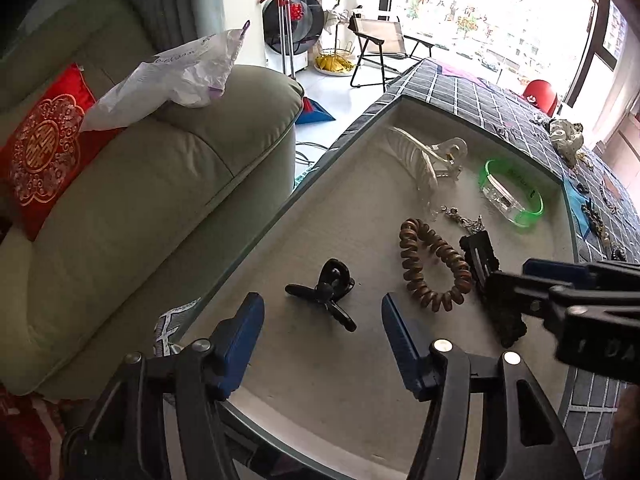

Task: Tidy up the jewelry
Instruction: 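Open both tools to drop the claw clip and barrette into the box, then move both open tools back toward the jewelry on the bedspread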

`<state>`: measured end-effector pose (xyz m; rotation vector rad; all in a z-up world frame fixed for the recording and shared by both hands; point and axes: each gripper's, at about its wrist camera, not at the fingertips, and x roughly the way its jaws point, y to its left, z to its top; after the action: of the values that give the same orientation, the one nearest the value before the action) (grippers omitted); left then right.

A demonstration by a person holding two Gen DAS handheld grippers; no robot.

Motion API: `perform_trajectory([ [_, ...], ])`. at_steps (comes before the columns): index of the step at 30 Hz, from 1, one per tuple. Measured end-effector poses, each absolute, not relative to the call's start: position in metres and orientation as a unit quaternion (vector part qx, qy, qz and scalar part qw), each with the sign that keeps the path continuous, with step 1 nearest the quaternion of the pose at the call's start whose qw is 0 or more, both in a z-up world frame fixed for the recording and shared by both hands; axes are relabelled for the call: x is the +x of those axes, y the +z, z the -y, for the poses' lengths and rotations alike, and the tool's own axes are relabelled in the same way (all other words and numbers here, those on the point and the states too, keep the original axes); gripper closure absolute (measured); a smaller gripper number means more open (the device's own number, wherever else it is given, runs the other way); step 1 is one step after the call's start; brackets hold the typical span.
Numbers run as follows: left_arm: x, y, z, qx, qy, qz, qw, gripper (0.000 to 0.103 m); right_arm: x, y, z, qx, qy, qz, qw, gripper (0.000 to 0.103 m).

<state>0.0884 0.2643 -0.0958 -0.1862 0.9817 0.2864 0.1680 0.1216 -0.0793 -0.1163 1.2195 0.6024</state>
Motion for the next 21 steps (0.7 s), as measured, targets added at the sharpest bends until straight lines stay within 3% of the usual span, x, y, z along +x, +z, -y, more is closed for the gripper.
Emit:
perform_trajectory([
  [10,0.088,-0.091,-0.257,-0.089,0.143,-0.475,0.864,0.04,0.164,-0.057,-0.094,-0.02,0.278,-0.547,0.79,0.036],
  [11,0.088,-0.09,-0.257,-0.09,0.143,-0.475,0.864,0.036,0.163,-0.055,-0.092,-0.017,0.279,-0.546,0.79,0.036],
  [12,0.087,-0.089,-0.256,-0.09,0.144,-0.474,0.864,0.012,0.162,-0.054,-0.09,-0.014,0.281,-0.545,0.79,0.034],
  [13,0.086,-0.088,-0.257,-0.091,0.147,-0.471,0.865,0.002,0.161,-0.053,-0.088,-0.012,0.283,-0.545,0.789,0.033],
  [21,0.077,-0.075,-0.249,-0.084,0.152,-0.461,0.871,0.0,0.154,-0.043,-0.07,0.007,0.293,-0.535,0.793,0.033],
])
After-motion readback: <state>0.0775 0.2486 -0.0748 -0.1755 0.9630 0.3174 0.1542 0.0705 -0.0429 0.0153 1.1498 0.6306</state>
